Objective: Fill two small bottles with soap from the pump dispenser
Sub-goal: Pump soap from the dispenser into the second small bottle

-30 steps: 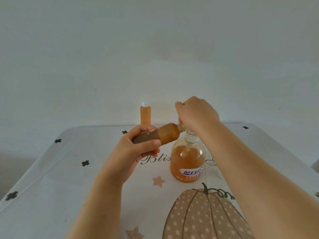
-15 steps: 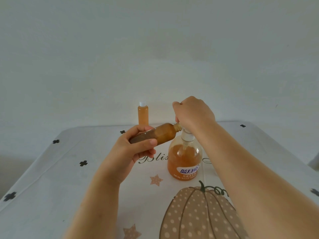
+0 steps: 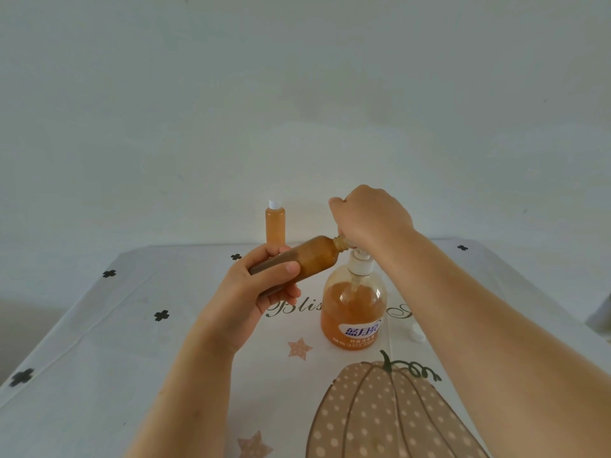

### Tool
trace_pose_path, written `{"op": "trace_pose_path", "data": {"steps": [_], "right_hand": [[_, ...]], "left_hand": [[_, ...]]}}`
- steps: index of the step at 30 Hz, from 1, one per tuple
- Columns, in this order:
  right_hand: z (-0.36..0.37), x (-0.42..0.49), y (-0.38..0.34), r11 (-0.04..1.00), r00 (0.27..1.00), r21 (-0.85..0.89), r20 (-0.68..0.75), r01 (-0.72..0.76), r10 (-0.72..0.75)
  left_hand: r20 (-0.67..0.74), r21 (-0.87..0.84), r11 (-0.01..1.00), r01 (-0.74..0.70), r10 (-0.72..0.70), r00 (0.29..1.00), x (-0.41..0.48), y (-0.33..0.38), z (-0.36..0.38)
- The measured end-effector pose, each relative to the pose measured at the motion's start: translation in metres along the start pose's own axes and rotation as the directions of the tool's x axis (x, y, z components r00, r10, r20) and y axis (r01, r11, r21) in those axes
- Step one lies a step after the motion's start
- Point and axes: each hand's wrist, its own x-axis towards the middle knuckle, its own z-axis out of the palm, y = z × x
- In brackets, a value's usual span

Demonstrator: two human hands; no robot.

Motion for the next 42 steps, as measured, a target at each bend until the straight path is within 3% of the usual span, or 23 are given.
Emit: {"op": "trace_pose_path", "data": {"steps": [20, 29, 42], "right_hand": [[0.012, 0.003, 0.007, 0.999, 0.999, 0.028, 0.03, -0.033, 0.032], [-0.004, 0.003, 0.001, 0.998, 1.0, -0.055, -0.014, -0.005, 0.004], [0.009, 0.006, 0.007, 0.998, 0.997, 0.019, 0.045, -0.065, 0.064]], "left_hand": [[-0.004, 0.046, 0.998, 0.034, -0.034, 0.999, 0.001, -0.003, -0.006], [-0.05, 0.021, 1.0, 0.005, -0.004, 0.999, -0.002, 0.0, -0.001], [-0.006, 0.045, 0.999, 0.019, -0.019, 1.0, 0.0, -0.002, -0.006]]}}
